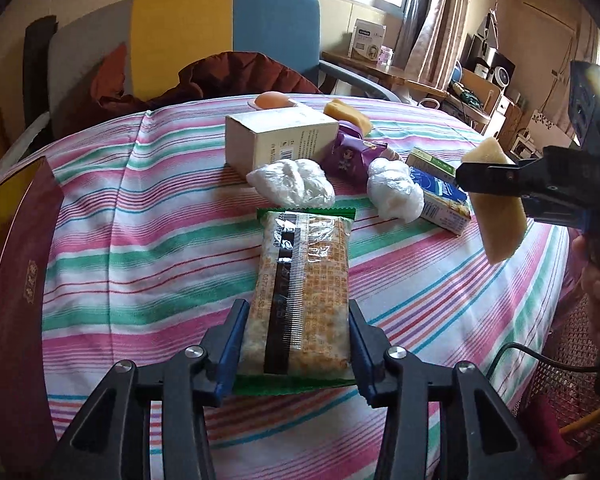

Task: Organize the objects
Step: 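Grasp the wrapped rice cracker bar with the left tool while the right tool holds the sponge, then lower the cracker bar and sponge into the gold tray, opening both tools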

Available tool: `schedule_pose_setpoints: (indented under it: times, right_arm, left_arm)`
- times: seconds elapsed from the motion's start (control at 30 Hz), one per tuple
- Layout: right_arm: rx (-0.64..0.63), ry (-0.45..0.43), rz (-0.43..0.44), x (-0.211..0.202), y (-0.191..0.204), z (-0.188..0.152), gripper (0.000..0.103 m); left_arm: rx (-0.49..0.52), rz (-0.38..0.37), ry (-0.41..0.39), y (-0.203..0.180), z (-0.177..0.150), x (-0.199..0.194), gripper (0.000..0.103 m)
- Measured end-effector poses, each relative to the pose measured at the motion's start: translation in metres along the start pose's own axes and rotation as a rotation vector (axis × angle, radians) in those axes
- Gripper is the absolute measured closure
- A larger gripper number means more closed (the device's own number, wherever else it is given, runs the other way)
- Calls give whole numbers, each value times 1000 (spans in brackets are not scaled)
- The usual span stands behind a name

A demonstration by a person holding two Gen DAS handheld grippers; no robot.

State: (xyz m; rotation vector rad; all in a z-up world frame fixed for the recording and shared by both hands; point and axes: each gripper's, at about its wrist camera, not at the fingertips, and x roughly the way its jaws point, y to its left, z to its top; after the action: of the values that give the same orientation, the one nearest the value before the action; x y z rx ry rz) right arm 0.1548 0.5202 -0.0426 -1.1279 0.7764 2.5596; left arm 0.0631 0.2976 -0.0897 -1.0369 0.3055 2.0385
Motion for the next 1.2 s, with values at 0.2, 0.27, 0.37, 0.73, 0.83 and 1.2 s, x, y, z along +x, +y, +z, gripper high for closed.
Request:
schedule_pose_setpoints:
  times: [0.2,0.27,0.37,0.73,0.83,1.2]
  right_arm:
    - [-36,42,56,12,14,-8,41]
    - [-63,48,55,16,19,-12,41]
    - [-102,51,61,18,27,-15,41]
    - [-281,-5,76,14,64,-27,41]
    - [-323,-13,81,13,78,-31,41]
    - [-406,-53,231,8,173,-38,41]
  left_arm:
    - [-30,12,-58,23,-13,-31,56]
    - [-45,24,-87,32,-14,-45,56]
    - [-57,58,-130,46,-14,-67,56]
    - [-230,222,-136,146,-26,-117,56]
    - [-288,284,-108,179,-33,-123,56]
    - [-455,448,21,275,-63,-132,56]
